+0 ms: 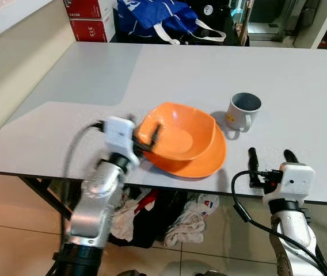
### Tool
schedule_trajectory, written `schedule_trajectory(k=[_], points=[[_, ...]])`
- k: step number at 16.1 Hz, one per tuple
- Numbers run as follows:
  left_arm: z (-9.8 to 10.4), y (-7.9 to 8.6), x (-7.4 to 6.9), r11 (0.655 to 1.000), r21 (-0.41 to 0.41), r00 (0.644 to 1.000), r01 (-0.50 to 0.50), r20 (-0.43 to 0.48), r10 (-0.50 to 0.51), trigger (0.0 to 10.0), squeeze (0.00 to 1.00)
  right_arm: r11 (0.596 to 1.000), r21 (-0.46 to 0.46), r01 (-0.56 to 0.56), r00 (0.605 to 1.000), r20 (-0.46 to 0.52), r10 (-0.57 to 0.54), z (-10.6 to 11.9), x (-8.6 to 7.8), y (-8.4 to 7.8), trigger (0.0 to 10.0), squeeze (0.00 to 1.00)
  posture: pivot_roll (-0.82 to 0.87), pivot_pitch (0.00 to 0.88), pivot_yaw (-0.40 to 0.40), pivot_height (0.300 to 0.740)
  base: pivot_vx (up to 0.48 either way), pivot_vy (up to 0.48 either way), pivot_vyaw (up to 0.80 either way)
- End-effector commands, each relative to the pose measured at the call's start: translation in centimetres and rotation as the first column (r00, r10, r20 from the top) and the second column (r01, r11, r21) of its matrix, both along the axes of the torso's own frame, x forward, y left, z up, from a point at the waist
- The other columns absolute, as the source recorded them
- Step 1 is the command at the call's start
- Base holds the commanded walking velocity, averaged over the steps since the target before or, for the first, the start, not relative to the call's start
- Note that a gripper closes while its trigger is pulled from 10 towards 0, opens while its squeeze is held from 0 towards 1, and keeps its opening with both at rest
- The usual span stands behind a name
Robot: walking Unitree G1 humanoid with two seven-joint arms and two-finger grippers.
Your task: Setting the table
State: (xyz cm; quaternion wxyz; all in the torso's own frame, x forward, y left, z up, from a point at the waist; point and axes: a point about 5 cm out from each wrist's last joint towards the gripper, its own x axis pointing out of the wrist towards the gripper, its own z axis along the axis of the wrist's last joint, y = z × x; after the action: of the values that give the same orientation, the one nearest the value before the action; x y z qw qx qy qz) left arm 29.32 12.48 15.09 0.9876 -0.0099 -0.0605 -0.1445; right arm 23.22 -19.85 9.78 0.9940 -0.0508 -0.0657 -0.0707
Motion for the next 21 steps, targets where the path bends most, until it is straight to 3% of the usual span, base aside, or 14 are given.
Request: schedule_trajectory(k=[1, 5, 7, 9, 11, 13, 16, 18, 21], points=[[0.5, 0.8, -0.2, 0.999, 0.0, 0.999, -0.042, 0.03, 0.042, 10.0, 0.0, 1.0, 0.007, 0.016, 0.999, 0.044, -0.016, 0.8, 0.1, -0.2, 10.0, 0.0, -0.06, 0.0, 0.044, 0.74, 0.0, 0.0, 0.0], [0.1, 2.1, -0.4, 0.987, 0.094, 0.986, -0.129, 0.116, 0.118, 10.0, 0.0, 0.998, 0.035, 0.053, 0.996, 0.071, -0.055, 1.2, 0.0, -1.4, 10.0, 0.0, -0.06, 0.0, 0.044, 0.74, 0.0, 0.0, 0.0], [-2.0, 3.6, -1.5, 0.983, 0.116, 0.989, -0.145, 0.041, 0.141, 10.0, 0.0, 0.998, 0.047, 0.052, 0.998, 0.036, -0.053, 0.4, -0.7, -2.3, 10.0, 0.0, -0.06, 0.0, 0.051, 0.74, 0.0, 0.0, 0.0], [-2.9, 3.8, -2.6, 0.983, 0.116, 0.989, -0.142, -0.016, 0.145, 10.0, 0.0, 0.999, 0.039, 0.033, 0.999, 0.018, -0.034, 0.0, -1.3, -2.2, 10.0, 0.0, -0.06, 0.0, 0.053, 0.74, 0.0, 0.0, 0.0], [-4.1, 4.3, -4.4, 0.986, 0.102, 0.984, -0.134, -0.102, 0.144, 10.0, 0.0, 1.0, 0.022, -0.002, 1.0, -0.022, 0.002, -0.2, -2.9, -1.8, 10.0, 0.0, -0.06, 0.004, 0.052, 0.74, 0.0, 0.0, 0.0], [-4.6, 4.0, -5.2, 0.989, 0.114, 0.989, -0.09, -0.11, 0.103, 10.0, 0.0, 1.0, 0.014, -0.021, 0.999, -0.043, 0.022, -0.5, -3.9, -1.6, 10.0, 0.0, -0.06, 0.016, 0.047, 0.74, 0.0, 0.0, 0.0], [-4.4, 3.4, -4.9, 0.994, 0.095, 0.995, -0.047, -0.085, 0.055, 10.0, 0.0, 1.0, 0.004, -0.027, 0.999, -0.032, 0.027, -0.3, -3.7, -1.5, 10.0, 0.0, -0.07, 0.016, 0.046, 0.74, 0.0, 0.0, 0.0], [-3.2, 2.7, -3.5, 0.996, 0.08, 0.995, -0.049, -0.08, 0.055, 10.0, 0.0, 0.999, 0.004, -0.035, 0.999, -0.036, 0.035, -0.3, -3.0, -1.2, 10.0, 0.0, -0.07, 0.015, 0.046, 0.74, 0.0, 0.0, 0.0], [-2.6, 2.4, -2.9, 0.998, 0.046, 0.995, -0.045, -0.089, 0.049, 10.0, 0.0, 0.999, 0.009, -0.041, 0.998, -0.039, 0.042, -0.4, -2.7, -0.8, 10.0, 0.0, -0.06, 0.015, 0.049, 0.74, 0.0, 0.399, 0.0]])
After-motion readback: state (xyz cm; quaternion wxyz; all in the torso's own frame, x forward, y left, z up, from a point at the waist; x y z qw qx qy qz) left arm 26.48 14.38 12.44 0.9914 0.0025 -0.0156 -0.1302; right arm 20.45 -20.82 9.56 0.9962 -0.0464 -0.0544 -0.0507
